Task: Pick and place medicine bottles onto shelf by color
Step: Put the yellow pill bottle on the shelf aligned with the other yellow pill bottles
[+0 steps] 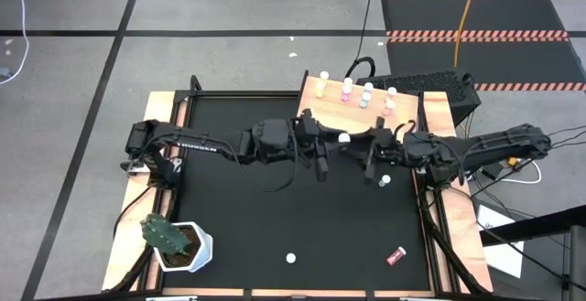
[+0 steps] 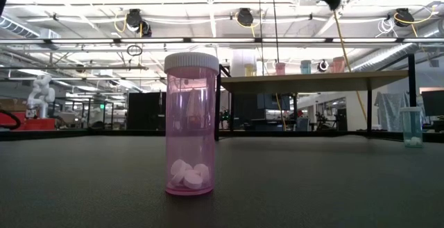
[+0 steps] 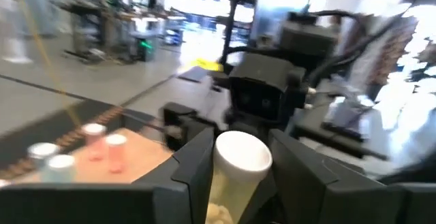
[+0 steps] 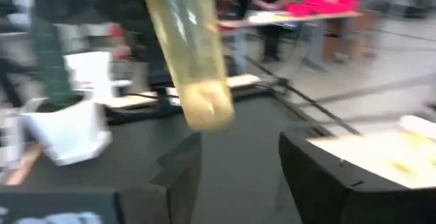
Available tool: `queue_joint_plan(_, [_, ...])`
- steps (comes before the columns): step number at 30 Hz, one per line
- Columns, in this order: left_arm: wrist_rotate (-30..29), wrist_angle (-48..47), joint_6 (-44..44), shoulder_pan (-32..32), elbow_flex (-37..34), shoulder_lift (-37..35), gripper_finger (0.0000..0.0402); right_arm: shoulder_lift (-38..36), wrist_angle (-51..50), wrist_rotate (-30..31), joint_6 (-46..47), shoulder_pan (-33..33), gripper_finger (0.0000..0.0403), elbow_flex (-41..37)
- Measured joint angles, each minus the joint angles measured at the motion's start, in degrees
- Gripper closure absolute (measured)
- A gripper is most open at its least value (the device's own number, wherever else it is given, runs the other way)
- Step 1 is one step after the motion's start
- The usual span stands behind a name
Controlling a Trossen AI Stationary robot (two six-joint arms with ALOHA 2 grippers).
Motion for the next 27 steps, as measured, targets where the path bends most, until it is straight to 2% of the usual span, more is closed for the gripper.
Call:
queue_joint_plan(3, [-4.9, 0.0, 4.8, 1.0, 0.0, 0.0, 0.0275, -2.5, -5.6, 6.6, 3.4, 0.0, 0.0190, 0.0])
queue_joint_plan(6, [-10.1, -0.2, 6.8, 2.8, 0.0, 0.0, 0.0285, -5.5, -11.6, 8.9, 4.7, 0.0, 0.0171, 0.0])
queue_joint_plan(12, [-11.2, -2.8, 5.4, 9.0, -2.6, -0.1, 0.0272, -11.8, -21.6, 9.0, 4.8, 0.0, 0.0159, 0.0])
queue_joint_plan(18, [-10.9, 8.0, 3.5, 14.8, -13.7, -0.1, 0.0280, -15.2, -24.2, 11.9, 1.0, -2.3, 0.0159, 0.0])
queue_joint_plan(23, [-3.3, 18.8, 4.1, 19.6, -21.7, 0.0, 0.0282, -15.4, -24.1, 12.5, 0.0, -7.5, 0.0159, 0.0])
queue_joint_plan(27, [3.5, 19.5, 3.7, 23.2, -23.9, 0.0, 0.0279, -14.6, -23.8, 12.7, 2.1, -11.7, 0.0159, 0.0])
